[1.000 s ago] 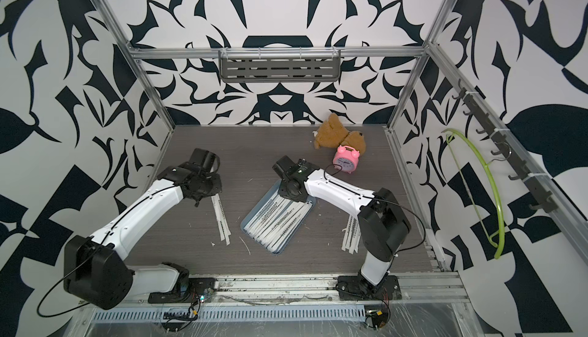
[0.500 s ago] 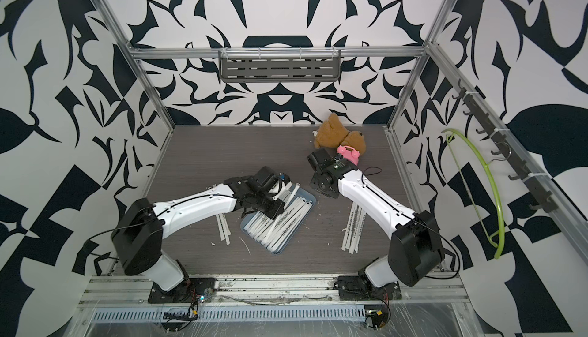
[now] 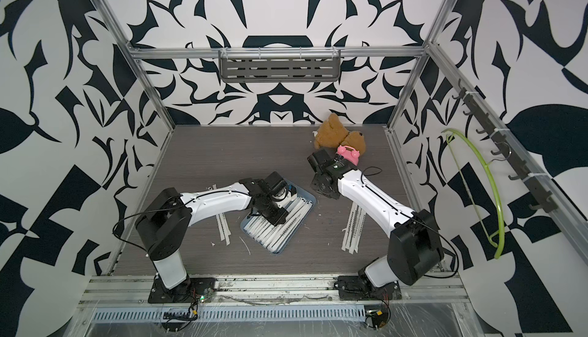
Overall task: Put the straws into the storage box
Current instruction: Place the straw in the storage box.
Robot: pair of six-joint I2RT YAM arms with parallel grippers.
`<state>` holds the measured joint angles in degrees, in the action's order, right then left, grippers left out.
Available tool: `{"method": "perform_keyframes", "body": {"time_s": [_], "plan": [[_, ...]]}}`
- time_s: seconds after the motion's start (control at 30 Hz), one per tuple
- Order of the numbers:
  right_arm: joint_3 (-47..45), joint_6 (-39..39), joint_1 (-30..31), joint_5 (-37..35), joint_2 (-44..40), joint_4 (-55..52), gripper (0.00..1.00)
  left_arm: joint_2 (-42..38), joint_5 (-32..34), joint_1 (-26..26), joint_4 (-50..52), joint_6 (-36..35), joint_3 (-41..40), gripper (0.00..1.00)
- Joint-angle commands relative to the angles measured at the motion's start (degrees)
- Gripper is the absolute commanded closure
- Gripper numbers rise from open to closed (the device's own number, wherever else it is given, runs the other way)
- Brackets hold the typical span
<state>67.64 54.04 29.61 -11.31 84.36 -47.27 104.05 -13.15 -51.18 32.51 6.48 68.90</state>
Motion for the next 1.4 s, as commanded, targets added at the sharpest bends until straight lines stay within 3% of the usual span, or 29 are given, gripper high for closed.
{"method": "perform_keyframes", "body": {"time_s": [0.0,0.37,0.57,0.8,1.03,1.17,1.27,1.37], "plan": [[-0.1,0.2,0.0,-0.3,-0.2,0.0,0.8,2.1,-0.6,0.1,3.3,-1.7,1.5,0.97],[-0.8,0.2,0.0,-0.1,-0.1,0.2,0.8,4.8,2.3,0.1,4.6,-0.6,4.0,0.9],[-1.9,-0.5,0.0,-0.3,-0.7,-0.2,0.8,4.0,3.4,0.1,4.9,0.2,4.2,0.79],[-4.4,-2.7,-1.4,-0.2,-2.8,-2.6,0.79,1.7,3.1,0.1,5.3,1.0,5.0,0.77],[-13.4,-7.8,-8.7,5.1,-9.8,-6.7,0.81,-7.5,7.0,2.8,6.1,3.7,3.2,0.77],[-17.2,-11.7,-13.4,8.2,-10.3,-7.1,0.79,-16.1,14.7,7.5,4.6,7.8,-0.1,0.76],[-18.3,-13.7,-14.9,8.8,-9.0,-5.7,0.79,-23.6,21.5,11.1,0.3,11.4,-5.4,0.62],[-19.0,-15.2,-16.0,9.0,-6.6,-3.6,0.8,-29.8,21.8,16.4,-3.5,14.2,-11.2,0.45]]}}
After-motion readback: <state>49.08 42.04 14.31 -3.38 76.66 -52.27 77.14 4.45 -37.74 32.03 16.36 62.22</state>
